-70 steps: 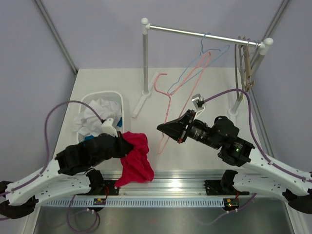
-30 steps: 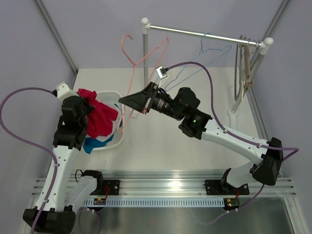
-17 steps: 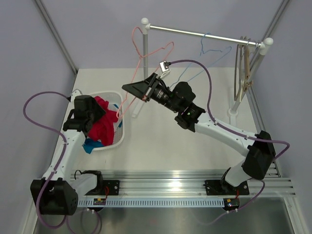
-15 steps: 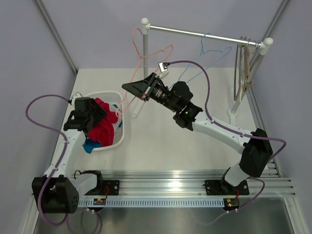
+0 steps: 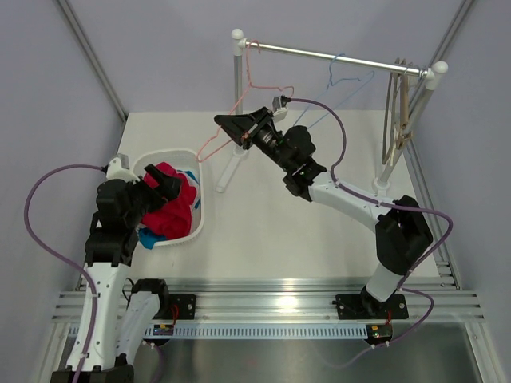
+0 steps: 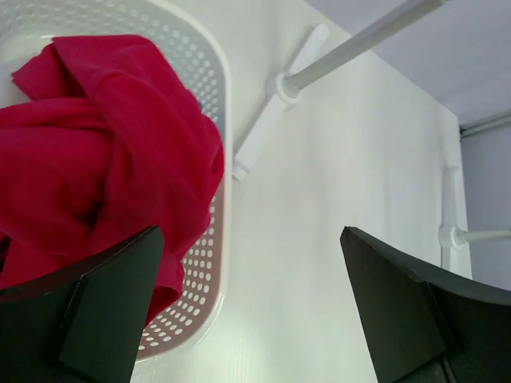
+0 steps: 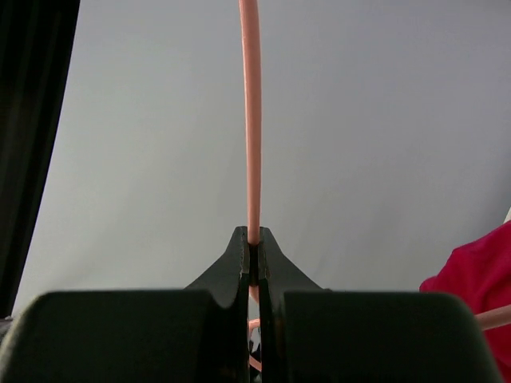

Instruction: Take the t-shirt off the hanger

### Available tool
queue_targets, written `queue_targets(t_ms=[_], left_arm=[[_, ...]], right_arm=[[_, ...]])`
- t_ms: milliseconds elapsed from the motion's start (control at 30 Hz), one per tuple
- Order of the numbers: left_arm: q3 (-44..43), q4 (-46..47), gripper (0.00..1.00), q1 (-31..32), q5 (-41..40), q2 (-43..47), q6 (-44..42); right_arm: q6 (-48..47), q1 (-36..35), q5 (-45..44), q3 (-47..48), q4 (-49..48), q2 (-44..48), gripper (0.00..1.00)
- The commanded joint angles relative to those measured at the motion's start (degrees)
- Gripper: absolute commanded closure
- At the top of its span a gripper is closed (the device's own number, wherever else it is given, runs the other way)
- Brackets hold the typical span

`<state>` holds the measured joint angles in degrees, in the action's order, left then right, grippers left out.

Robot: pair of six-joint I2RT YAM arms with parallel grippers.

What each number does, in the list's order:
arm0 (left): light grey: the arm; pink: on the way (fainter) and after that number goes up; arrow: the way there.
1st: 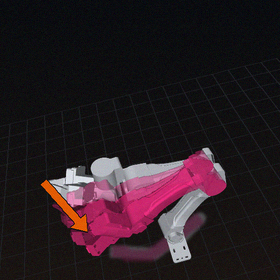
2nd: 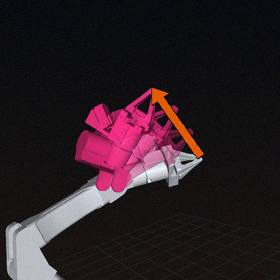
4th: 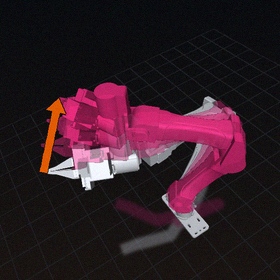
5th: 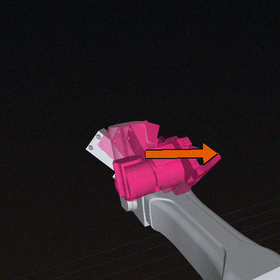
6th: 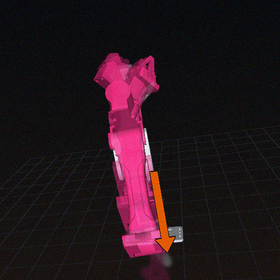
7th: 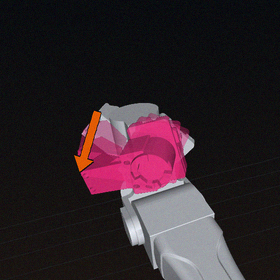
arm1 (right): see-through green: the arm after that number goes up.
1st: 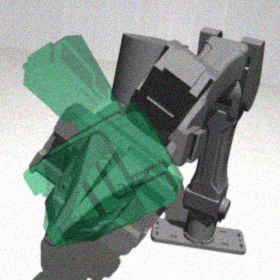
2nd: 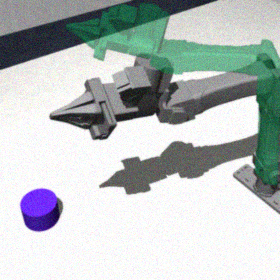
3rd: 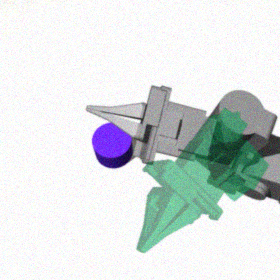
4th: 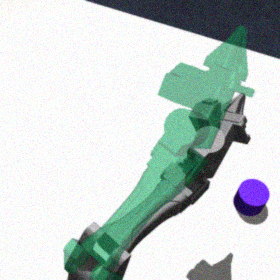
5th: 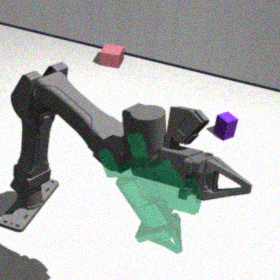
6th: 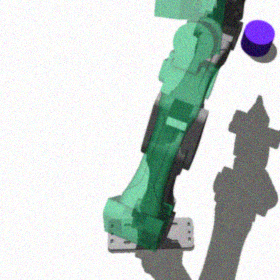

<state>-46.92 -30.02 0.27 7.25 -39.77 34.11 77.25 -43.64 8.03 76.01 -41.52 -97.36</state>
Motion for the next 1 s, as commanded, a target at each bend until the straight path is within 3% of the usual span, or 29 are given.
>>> queue_targets(t_ms=[0,100,267,500,967], left_arm=[[-0.90,0.75,0.01,-0.19,6.46,2.50,-3.17],[-1.07,-0.21,0.01,-0.10,8.22,3.91,-3.43],[-4.93,-0.30,0.01,5.52,15.16,4.26,-6.24],[-7.93,-0.83,0.01,13.60,14.55,8.21,-10.81],[-3.97,-0.83,0.01,16.69,17.00,10.06,-12.92]], right_arm=[[2.81,2.06,-3.28,2.12,-5.41,-1.42,1.00],[3.78,3.73,-3.81,2.22,-7.34,-2.92,1.00],[3.44,6.11,-4.69,2.48,-8.93,-3.27,1.00],[2.11,7.07,-3.56,3.53,-9.01,-2.57,1.00],[0.98,7.34,-0.29,3.97,-9.82,-1.87,1.00]])
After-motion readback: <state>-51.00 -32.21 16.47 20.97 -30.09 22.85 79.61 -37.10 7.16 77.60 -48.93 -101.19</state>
